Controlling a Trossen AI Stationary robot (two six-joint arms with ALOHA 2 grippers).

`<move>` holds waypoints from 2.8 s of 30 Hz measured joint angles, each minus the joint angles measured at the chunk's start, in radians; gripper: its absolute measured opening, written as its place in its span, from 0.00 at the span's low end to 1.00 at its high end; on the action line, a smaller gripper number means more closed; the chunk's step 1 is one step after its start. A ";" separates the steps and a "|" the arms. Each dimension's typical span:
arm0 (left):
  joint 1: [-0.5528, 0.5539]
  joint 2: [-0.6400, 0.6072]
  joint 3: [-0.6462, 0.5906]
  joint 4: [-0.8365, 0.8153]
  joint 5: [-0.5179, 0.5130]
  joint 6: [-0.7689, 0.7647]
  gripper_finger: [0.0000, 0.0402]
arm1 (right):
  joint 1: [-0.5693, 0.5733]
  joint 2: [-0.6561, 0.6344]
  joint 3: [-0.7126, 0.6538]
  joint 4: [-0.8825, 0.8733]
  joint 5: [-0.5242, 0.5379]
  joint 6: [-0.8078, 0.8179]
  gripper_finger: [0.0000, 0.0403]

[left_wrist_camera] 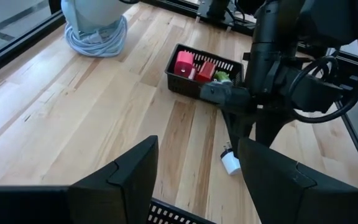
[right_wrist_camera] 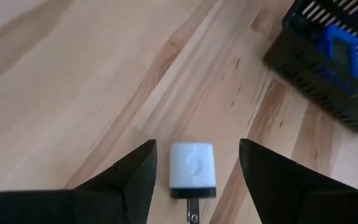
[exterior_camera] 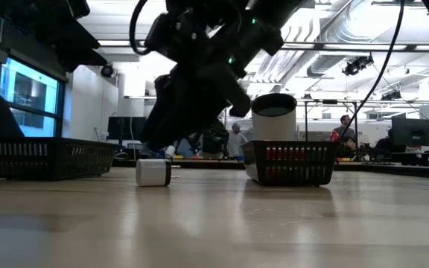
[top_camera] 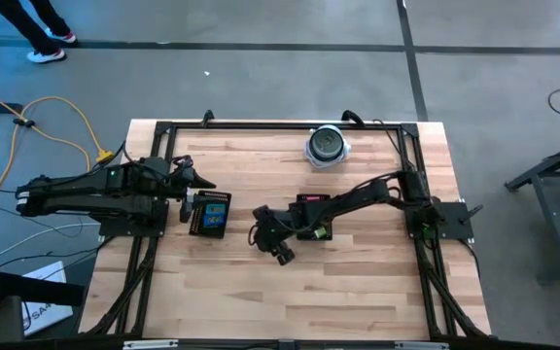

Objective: Pick & Place Office items
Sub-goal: Put the white charger adapter into the right black bin

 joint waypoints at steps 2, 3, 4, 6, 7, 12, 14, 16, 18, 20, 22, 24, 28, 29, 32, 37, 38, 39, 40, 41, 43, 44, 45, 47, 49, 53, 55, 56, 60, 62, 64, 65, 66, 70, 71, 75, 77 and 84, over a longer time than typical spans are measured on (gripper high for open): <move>0.000 0.000 0.000 0.000 0.000 0.000 0.54 | -0.001 0.017 0.002 0.017 -0.003 0.001 0.53; 0.000 0.000 0.000 0.000 0.000 0.000 0.54 | -0.002 0.023 0.000 0.010 -0.006 0.001 0.53; 0.000 0.000 0.000 0.000 0.000 0.000 0.54 | -0.005 0.031 -0.002 0.007 -0.010 0.004 0.53; 0.000 0.000 0.000 0.001 0.000 0.000 0.54 | -0.012 0.045 0.000 0.036 -0.026 0.009 0.53; 0.000 0.000 0.000 0.000 0.000 0.000 0.54 | -0.016 0.045 0.000 0.029 -0.034 0.015 0.53; 0.000 0.000 0.000 0.003 0.000 0.000 0.54 | -0.028 0.059 0.000 0.036 -0.056 0.027 0.53; 0.000 0.000 0.000 0.003 0.000 0.000 0.54 | -0.030 0.066 -0.001 0.033 -0.056 0.035 0.53; 0.000 0.000 0.000 0.003 0.000 0.000 0.54 | -0.030 0.074 0.001 0.044 -0.059 0.046 0.53; 0.000 0.000 0.000 0.004 0.000 0.000 0.54 | -0.035 0.076 -0.001 0.022 -0.068 0.055 0.53; 0.000 0.000 0.000 0.004 0.000 0.000 0.54 | -0.036 0.079 0.000 0.030 -0.080 0.070 0.53; 0.000 0.000 0.000 0.004 0.000 0.000 0.54 | -0.036 0.079 0.000 0.030 -0.079 0.072 0.53; 0.000 0.000 0.000 0.005 0.000 0.000 0.54 | -0.036 0.080 0.000 0.029 -0.080 0.072 0.53; 0.000 0.000 0.000 0.007 0.000 0.000 0.54 | -0.036 0.080 0.000 0.030 -0.079 0.071 0.53; 0.000 0.000 0.000 0.007 0.000 0.000 0.54 | -0.036 0.080 0.000 0.029 -0.079 0.071 0.53; 0.000 0.000 0.000 0.007 0.000 0.000 0.54 | -0.036 0.080 0.000 0.030 -0.079 0.071 0.53; 0.000 0.000 0.000 0.007 0.000 0.000 0.54 | -0.036 0.080 0.000 0.034 -0.079 0.070 0.53; 0.000 0.000 0.000 0.007 0.000 0.000 0.54 | -0.036 0.080 0.000 0.036 -0.079 0.068 0.53; 0.000 0.000 0.000 0.007 0.000 0.000 0.54 | -0.036 0.080 0.000 0.038 -0.079 0.068 0.53; 0.000 0.000 0.000 0.007 0.000 0.000 0.54 | -0.036 0.080 0.000 0.040 -0.079 0.068 0.53; 0.000 0.000 0.000 0.007 0.000 0.000 0.54 | -0.036 0.080 0.000 0.043 -0.078 0.068 0.53; 0.000 0.000 0.000 0.007 0.000 0.000 0.54 | -0.036 0.080 0.000 0.044 -0.078 0.068 0.53; 0.000 0.000 0.000 0.007 0.000 0.000 0.54 | -0.036 0.080 0.000 0.044 -0.078 0.068 0.53; 0.000 0.000 0.000 0.007 0.000 0.000 0.54 | -0.036 0.080 0.000 0.044 -0.078 0.068 0.53; 0.000 0.000 0.000 0.007 0.000 0.000 0.54 | -0.036 0.080 0.000 0.044 -0.078 0.068 0.53; 0.000 0.000 0.000 0.007 0.000 0.000 0.54 | -0.036 0.080 0.000 0.044 -0.078 0.068 0.53; 0.000 0.000 0.000 0.007 0.000 0.000 0.54 | -0.036 0.080 0.000 0.044 -0.078 0.068 0.53; 0.000 0.000 0.000 0.007 0.000 0.000 0.54 | -0.036 0.080 0.000 0.043 -0.078 0.068 0.53; 0.000 0.000 0.000 0.007 0.000 0.000 0.54 | -0.036 0.080 0.000 0.043 -0.078 0.068 0.53; 0.000 0.000 0.000 0.007 0.000 0.000 0.54 | -0.036 0.080 0.000 0.042 -0.078 0.068 0.45; 0.000 0.000 0.000 0.007 0.000 0.000 0.54 | -0.036 0.080 0.000 0.042 -0.078 0.068 0.41; 0.000 0.000 0.000 0.007 0.000 0.000 0.54 | -0.036 0.080 0.000 0.042 -0.078 0.068 0.36; 0.000 0.000 0.000 0.007 0.000 0.000 0.54 | -0.036 0.080 0.000 0.042 -0.078 0.068 0.34; 0.000 0.000 0.000 0.007 0.000 0.000 0.54 | -0.036 0.080 0.000 0.043 -0.078 0.068 0.33; 0.000 0.000 0.000 0.007 0.000 0.000 0.54 | -0.036 0.080 0.000 0.044 -0.078 0.068 0.31; 0.000 0.000 0.000 0.007 0.000 0.000 0.54 | -0.036 0.080 0.000 0.044 -0.078 0.068 0.32; 0.000 0.000 0.000 0.007 0.000 0.000 0.54 | -0.036 0.080 0.000 0.043 -0.078 0.068 0.35; 0.000 0.000 0.000 0.007 0.000 0.000 0.54 | -0.036 0.080 0.000 0.042 -0.077 0.068 0.34; 0.000 0.000 0.000 0.007 0.000 0.000 0.54 | -0.036 0.080 0.000 0.044 -0.053 0.066 0.30</move>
